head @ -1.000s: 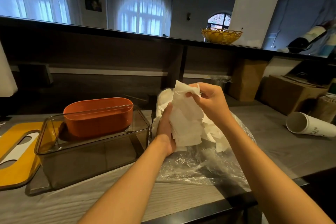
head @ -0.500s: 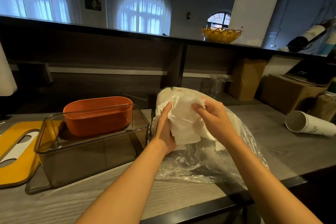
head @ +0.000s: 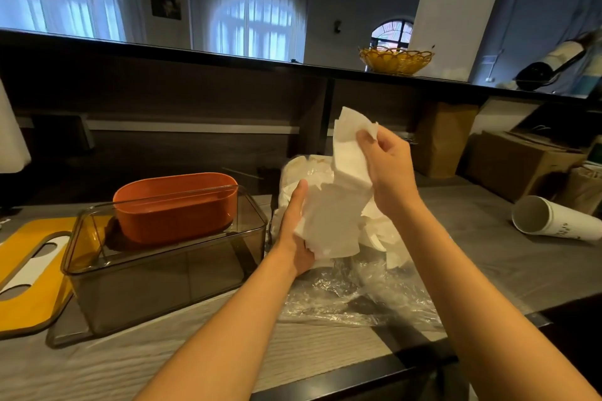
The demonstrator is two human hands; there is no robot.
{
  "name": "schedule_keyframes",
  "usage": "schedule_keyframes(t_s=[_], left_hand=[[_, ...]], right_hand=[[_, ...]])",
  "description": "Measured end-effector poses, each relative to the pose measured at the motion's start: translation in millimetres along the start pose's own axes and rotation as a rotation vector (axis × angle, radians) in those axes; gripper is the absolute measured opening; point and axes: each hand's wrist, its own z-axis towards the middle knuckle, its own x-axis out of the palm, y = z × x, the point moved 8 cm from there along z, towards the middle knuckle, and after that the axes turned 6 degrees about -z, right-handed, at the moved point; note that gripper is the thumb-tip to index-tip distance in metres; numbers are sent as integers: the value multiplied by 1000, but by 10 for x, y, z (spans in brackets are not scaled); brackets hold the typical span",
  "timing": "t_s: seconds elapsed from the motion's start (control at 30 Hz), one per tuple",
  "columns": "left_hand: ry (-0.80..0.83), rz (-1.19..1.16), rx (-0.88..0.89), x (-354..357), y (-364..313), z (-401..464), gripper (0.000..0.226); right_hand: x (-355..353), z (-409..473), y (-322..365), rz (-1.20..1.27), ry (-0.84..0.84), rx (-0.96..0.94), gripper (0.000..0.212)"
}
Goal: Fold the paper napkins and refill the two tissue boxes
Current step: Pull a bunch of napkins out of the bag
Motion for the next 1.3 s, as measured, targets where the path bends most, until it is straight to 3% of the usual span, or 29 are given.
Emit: schedule_keyframes(t_s=[0.1, 0.23, 0.33, 0.43, 0.5, 0.6, 0.67, 0.8, 0.9, 1.0, 1.1, 1.13, 1.23, 1.3], left_hand=[[-67, 44, 20, -44, -2, -8, 72], [-88, 69, 27, -2, -19, -75, 64], [-60, 60, 28, 30, -34, -93, 82], [-18, 55, 6, 80, -22, -110, 86], [-4, 58, 14, 110, -39, -137, 78], [-23, 96, 39, 141, -55, -171, 45], [-42, 128, 31, 139, -48, -172, 35], [-107, 148, 22, 56, -34, -114, 57], [-168, 125, 4, 21, -22, -77, 66], [-145, 130, 8, 68, -36, -103, 68], [-92, 92, 23, 57, -59, -101, 80], [-74, 82, 26, 84, -72, -131, 78], [-55, 139, 46, 133, -84, -180, 41], [-78, 172, 46, 104, -61, -174, 36]], right_hand=[[44, 82, 27, 17, 152, 177, 14], [194, 108, -179, -247, 252, 262, 18], [299, 65, -385, -374, 281, 266, 19], [342, 3, -479, -397, 332, 257, 21], [339, -7, -477, -428, 315, 201, 27], [308, -22, -416, -413, 269, 109, 21], [280, -20, -403, -420, 235, 78, 32], [107, 2, -349, -380, 167, 78, 38], [42, -24, -298, -201, 254, 175, 37], [221, -76, -355, -402, 390, 157, 37], [355, -94, -451, -503, 413, 98, 38], [354, -95, -479, -495, 404, 89, 40], [330, -105, -502, -464, 370, 77, 47], [312, -102, -562, -455, 358, 172, 50]])
